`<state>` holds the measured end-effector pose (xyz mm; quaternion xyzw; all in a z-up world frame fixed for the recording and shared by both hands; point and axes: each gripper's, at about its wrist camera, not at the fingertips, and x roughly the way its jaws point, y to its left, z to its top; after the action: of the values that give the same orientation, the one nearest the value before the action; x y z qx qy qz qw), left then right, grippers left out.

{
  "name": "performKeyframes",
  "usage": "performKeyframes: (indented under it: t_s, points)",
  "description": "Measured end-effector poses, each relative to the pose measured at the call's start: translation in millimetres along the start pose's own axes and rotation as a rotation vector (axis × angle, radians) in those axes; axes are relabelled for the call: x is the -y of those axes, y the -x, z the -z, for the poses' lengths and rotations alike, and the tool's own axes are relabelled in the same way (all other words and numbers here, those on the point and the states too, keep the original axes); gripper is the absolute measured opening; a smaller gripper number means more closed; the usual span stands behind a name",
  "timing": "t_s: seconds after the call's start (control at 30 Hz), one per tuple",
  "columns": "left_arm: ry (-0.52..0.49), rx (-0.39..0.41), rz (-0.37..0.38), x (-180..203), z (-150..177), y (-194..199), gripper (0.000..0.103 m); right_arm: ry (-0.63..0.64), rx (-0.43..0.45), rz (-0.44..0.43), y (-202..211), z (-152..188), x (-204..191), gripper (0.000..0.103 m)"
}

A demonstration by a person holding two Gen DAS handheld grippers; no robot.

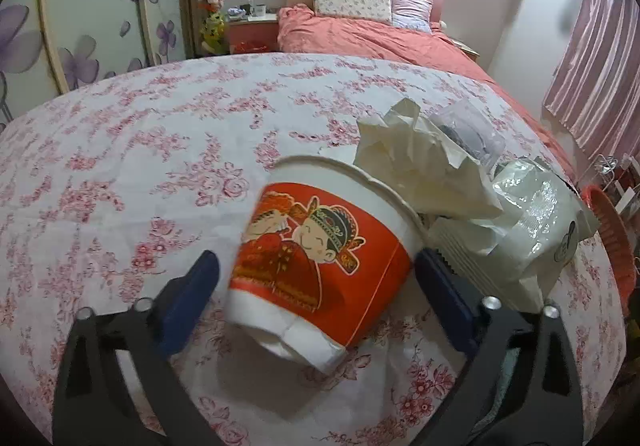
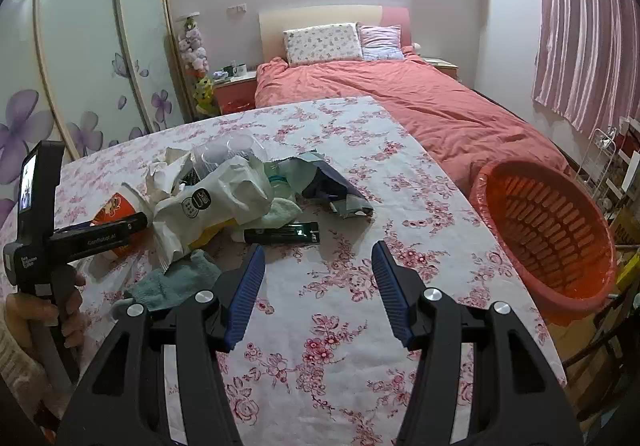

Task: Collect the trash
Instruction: 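Grasp the red-and-white paper cup with the left tool, then grasp the white plastic bag with the right tool while the left tool holds the cup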

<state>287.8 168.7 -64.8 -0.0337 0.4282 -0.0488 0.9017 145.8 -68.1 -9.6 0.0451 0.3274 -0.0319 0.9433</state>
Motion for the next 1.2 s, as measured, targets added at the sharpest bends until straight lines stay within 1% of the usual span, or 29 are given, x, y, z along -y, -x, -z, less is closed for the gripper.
performKeyframes:
  t_s: [0.03,0.17,0.27,0.33,0.43,0.53,0.7,0.8,0.87,1.0,1.1,1.13,1.2]
  points:
    - [0.003,-0.004,0.005,0,0,-1,0.084,0.0,-0.001,0.001,-1,-1,0,0.056]
    - [0.011,-0.006,0.012,-1,-2,-3,0.082,-0.004,-0.006,0.003,-5,-2,1,0.056]
    - [0.014,0.007,0.016,-1,-2,0,0.077,-0.008,-0.009,0.007,-8,-3,2,0.056]
    - [0.008,0.023,0.005,-2,-2,3,0.072,-0.013,-0.013,0.004,-11,-5,2,0.056]
    - [0.001,0.043,-0.01,-2,0,9,0.068,-0.017,-0.015,-0.011,-17,-10,0,0.056]
    - [0.002,0.054,-0.027,-6,2,13,0.067,-0.012,-0.005,-0.037,-23,-17,-8,0.056]
    - [0.025,0.065,-0.036,-18,6,21,0.065,-0.009,0.009,-0.084,-39,-32,-22,0.056]
    - [0.04,0.068,-0.039,-25,7,25,0.063,-0.02,0.011,-0.099,-51,-40,-23,0.056]
    - [0.047,0.07,-0.038,-29,8,28,0.063,-0.033,-0.009,-0.12,-62,-45,-23,0.056]
    - [0.058,0.078,-0.028,-32,8,33,0.063,-0.045,-0.059,-0.208,-75,-44,-24,0.056]
    - [0.057,0.084,-0.021,-31,8,35,0.063,-0.04,-0.063,-0.236,-75,-41,-26,0.056]
    - [0.058,0.084,-0.019,-30,8,35,0.063,-0.032,-0.066,-0.246,-76,-40,-29,0.057]
    - [0.059,0.083,-0.01,-28,8,36,0.063,-0.016,-0.065,-0.263,-76,-40,-33,0.063]
